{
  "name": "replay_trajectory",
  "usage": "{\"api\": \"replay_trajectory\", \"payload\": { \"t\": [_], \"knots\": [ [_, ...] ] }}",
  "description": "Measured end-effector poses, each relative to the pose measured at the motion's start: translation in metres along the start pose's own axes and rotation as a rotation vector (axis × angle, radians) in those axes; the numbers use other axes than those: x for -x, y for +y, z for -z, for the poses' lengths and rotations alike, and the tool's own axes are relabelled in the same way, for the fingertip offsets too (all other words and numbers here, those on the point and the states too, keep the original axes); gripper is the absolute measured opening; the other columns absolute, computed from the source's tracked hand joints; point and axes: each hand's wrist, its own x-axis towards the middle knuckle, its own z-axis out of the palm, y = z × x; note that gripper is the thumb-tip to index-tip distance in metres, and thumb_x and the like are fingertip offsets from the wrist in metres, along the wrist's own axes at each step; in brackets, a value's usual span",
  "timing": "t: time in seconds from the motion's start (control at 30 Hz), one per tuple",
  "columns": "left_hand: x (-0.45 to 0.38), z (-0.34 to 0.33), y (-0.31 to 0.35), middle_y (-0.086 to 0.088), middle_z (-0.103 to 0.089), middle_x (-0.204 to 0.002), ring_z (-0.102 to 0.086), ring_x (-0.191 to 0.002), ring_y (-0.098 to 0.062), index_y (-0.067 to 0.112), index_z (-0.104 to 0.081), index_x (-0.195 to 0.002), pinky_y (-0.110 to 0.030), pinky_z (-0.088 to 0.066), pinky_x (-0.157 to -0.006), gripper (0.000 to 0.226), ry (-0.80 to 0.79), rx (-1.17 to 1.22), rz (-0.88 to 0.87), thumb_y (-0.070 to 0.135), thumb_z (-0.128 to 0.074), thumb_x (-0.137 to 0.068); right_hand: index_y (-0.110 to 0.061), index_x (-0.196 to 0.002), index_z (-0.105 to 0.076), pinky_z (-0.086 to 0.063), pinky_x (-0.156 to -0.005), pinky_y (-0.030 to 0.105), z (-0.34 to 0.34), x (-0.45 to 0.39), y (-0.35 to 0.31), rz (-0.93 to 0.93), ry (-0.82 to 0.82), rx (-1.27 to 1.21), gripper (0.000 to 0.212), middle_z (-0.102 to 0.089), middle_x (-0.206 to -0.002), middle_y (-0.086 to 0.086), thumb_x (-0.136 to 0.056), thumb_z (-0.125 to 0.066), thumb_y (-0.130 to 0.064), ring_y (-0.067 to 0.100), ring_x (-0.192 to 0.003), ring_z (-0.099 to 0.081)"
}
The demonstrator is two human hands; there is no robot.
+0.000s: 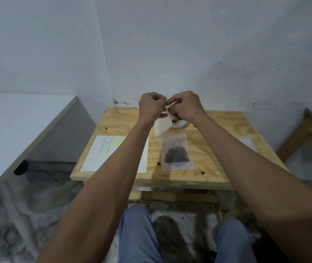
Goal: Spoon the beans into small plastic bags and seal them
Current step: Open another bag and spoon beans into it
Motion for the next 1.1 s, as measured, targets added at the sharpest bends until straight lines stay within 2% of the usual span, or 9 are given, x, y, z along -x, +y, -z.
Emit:
{"api": "replay_trajectory", "payload": {
  "t": [0.1,0.23,0.33,0.47,0.63,0.77,0.87,1.0,1.1],
  "knots": [
    [0.003,-0.001,0.005,-0.016,-0.073,-0.089,-0.072,-0.066,-0.022,0.003,-0.068,-0.099,-0.033,-0.060,-0.056,0.017,-0.034,-0.014,0.062,0.006,-0.069,-0.083,-0.013,-0.096,-0.079,-0.065,-0.068,0.036,-0.004,0.000,-0.005,0.038,-0.006,0.045,0.032,-0.075,-0.080,0.011,-0.080,-0.064,0.010,0.025,-0.064,-0.075],
    [0.003,0.001,0.007,-0.024,-0.070,-0.083,-0.068,-0.055,-0.023,-0.002,-0.069,-0.098,-0.038,-0.063,-0.059,0.027,-0.002,-0.037,0.024,-0.014,-0.055,-0.078,-0.008,-0.107,-0.078,-0.065,-0.066,0.035,-0.003,0.003,-0.004,0.014,0.019,-0.015,0.028,-0.075,-0.085,0.011,-0.083,-0.071,0.004,0.025,-0.059,-0.072],
    [0.003,0.000,0.004,-0.016,-0.067,-0.068,-0.066,-0.053,-0.023,0.001,-0.071,-0.097,-0.046,-0.064,-0.068,0.034,-0.046,-0.078,-0.007,-0.015,-0.051,-0.076,-0.006,-0.106,-0.077,-0.065,-0.070,0.039,-0.002,0.000,-0.005,-0.019,0.020,0.008,0.030,-0.075,-0.086,0.015,-0.079,-0.074,0.008,0.027,-0.063,-0.074],
    [0.002,-0.003,0.003,-0.015,-0.067,-0.064,-0.066,-0.052,-0.026,0.005,-0.074,-0.091,-0.047,-0.064,-0.069,0.026,-0.014,-0.193,-0.043,-0.010,-0.058,-0.078,-0.006,-0.103,-0.079,-0.065,-0.071,0.037,-0.005,0.000,-0.003,-0.010,0.042,0.059,0.026,-0.076,-0.086,0.016,-0.081,-0.071,0.006,0.026,-0.065,-0.074],
    [0.004,-0.009,0.006,-0.017,-0.070,-0.068,-0.064,-0.049,-0.023,0.008,-0.074,-0.088,-0.037,-0.061,-0.060,0.026,0.002,-0.322,-0.133,-0.010,-0.058,-0.078,-0.012,-0.110,-0.079,-0.059,-0.080,0.032,-0.012,-0.001,0.005,0.036,0.117,0.157,0.026,-0.075,-0.105,0.011,-0.087,-0.071,-0.005,0.025,-0.090,-0.072],
    [0.003,-0.010,0.001,-0.004,-0.059,-0.057,-0.052,-0.045,-0.013,0.011,-0.075,-0.105,-0.023,-0.047,-0.053,0.032,-0.050,-0.521,-0.243,-0.003,-0.065,-0.078,-0.011,-0.116,-0.077,-0.056,-0.092,0.033,-0.013,0.000,0.015,0.055,0.234,0.231,0.029,-0.073,-0.119,0.012,-0.090,-0.066,-0.002,0.027,-0.110,-0.069],
    [0.005,-0.010,-0.001,-0.007,-0.054,-0.050,-0.044,-0.041,-0.013,0.014,-0.075,-0.108,-0.021,-0.043,-0.056,0.036,-0.064,-0.567,-0.317,0.001,-0.065,-0.077,-0.011,-0.120,-0.075,-0.055,-0.095,0.034,-0.009,-0.002,0.019,0.059,0.286,0.239,0.034,-0.071,-0.124,0.013,-0.089,-0.064,-0.001,0.028,-0.113,-0.068],
    [0.006,-0.006,0.003,-0.020,-0.058,-0.055,-0.041,-0.046,-0.018,0.013,-0.079,-0.098,-0.024,-0.048,-0.059,0.032,-0.021,-0.544,-0.404,0.006,-0.061,-0.072,-0.013,-0.108,-0.073,-0.062,-0.068,0.033,-0.004,0.002,0.018,0.053,0.307,0.119,0.033,-0.067,-0.098,0.009,-0.087,-0.057,0.007,0.028,-0.080,-0.069],
    [0.005,-0.001,0.005,-0.018,-0.062,-0.058,-0.043,-0.047,-0.016,0.011,-0.078,-0.088,-0.020,-0.043,-0.054,0.023,0.013,-0.542,-0.438,0.008,-0.061,-0.072,-0.010,-0.090,-0.063,-0.045,-0.042,0.011,0.000,0.006,0.017,0.116,0.276,0.069,0.024,-0.061,-0.084,0.010,-0.087,-0.050,0.011,0.023,-0.067,-0.062]
  ]
}}
